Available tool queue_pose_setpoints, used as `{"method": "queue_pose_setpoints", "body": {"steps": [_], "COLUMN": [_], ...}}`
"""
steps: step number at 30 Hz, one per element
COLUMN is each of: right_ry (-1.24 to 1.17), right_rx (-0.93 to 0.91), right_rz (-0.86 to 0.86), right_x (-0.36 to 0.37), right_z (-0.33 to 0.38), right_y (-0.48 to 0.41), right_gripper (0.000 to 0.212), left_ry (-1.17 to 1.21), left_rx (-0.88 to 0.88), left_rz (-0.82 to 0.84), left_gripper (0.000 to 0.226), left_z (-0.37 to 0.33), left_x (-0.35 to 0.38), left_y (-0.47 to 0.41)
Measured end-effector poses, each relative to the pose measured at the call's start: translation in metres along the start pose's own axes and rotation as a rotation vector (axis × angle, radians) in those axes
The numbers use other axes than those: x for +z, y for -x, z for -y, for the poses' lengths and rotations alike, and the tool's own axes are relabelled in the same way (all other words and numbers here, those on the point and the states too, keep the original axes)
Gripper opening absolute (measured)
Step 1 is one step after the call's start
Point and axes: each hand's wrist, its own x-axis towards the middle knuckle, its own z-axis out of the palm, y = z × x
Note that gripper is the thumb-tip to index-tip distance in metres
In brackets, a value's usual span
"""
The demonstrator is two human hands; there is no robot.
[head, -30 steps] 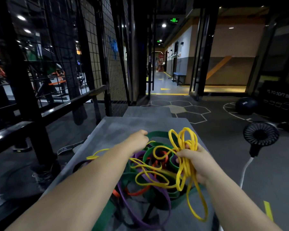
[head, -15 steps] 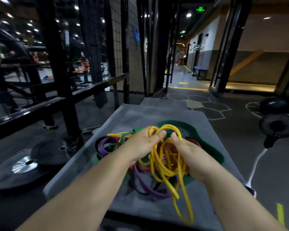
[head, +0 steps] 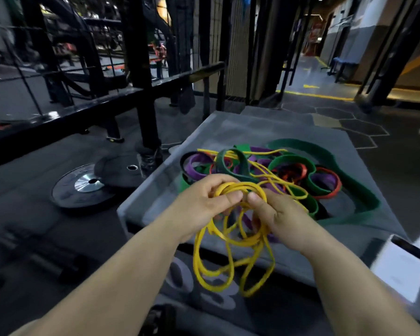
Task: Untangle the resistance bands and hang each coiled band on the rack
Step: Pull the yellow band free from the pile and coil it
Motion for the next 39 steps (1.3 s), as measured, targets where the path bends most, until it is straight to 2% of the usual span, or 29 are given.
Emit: {"method": "queue_pose_setpoints", "body": {"steps": [5,10,13,15,19,22,26,30,32,34,36,39], "right_ry": [0.03,0.179,0.358,0.489,0.459,0.339,0.278,0.355,0.269,-0.002,-0.271,-0.539], "right_rx": [-0.049,0.118,0.225,0.212,0.114,0.038,0.008,-0.008,-0.047,-0.023,0.014,0.071], "right_rz": [0.012,-0.018,-0.061,-0.083,-0.165,-0.109,0.02,0.062,-0.001,-0.047,-0.063,-0.103], "right_x": [0.007,-0.005,-0.01,-0.012,-0.017,-0.019,-0.022,-0.018,-0.012,-0.009,-0.008,-0.006], "right_z": [-0.005,-0.002,-0.008,-0.016,-0.025,-0.021,-0.014,-0.014,-0.018,-0.019,-0.016,-0.013], "right_y": [0.007,0.031,0.052,0.067,0.083,0.086,0.085,0.083,0.083,0.083,0.083,0.08], "right_gripper": [0.04,0.042,0.048,0.051,0.041,0.031,0.044,0.055,0.054,0.047,0.042,0.04], "left_ry": [0.087,0.073,0.01,-0.072,-0.285,-0.366,-0.335,-0.674,-0.786,-0.833,-0.803,-0.751], "left_rx": [0.022,-0.03,-0.028,-0.007,-0.001,-0.003,-0.076,-0.035,-0.028,-0.006,0.022,0.021], "left_rz": [0.126,0.288,0.396,0.417,0.501,0.503,0.449,0.416,0.384,0.386,0.396,0.375], "left_gripper": [0.013,0.022,0.022,0.015,0.004,0.003,0.01,0.021,0.026,0.029,0.028,0.019], "left_z": [0.012,0.023,0.016,0.013,0.006,-0.004,-0.013,-0.012,-0.005,0.005,0.014,0.021], "left_x": [-0.004,0.017,0.033,0.041,0.048,0.046,0.037,0.031,0.034,0.04,0.046,0.048], "left_y": [-0.002,-0.014,-0.02,-0.019,-0.005,0.011,0.036,0.045,0.043,0.038,0.031,0.018]}}
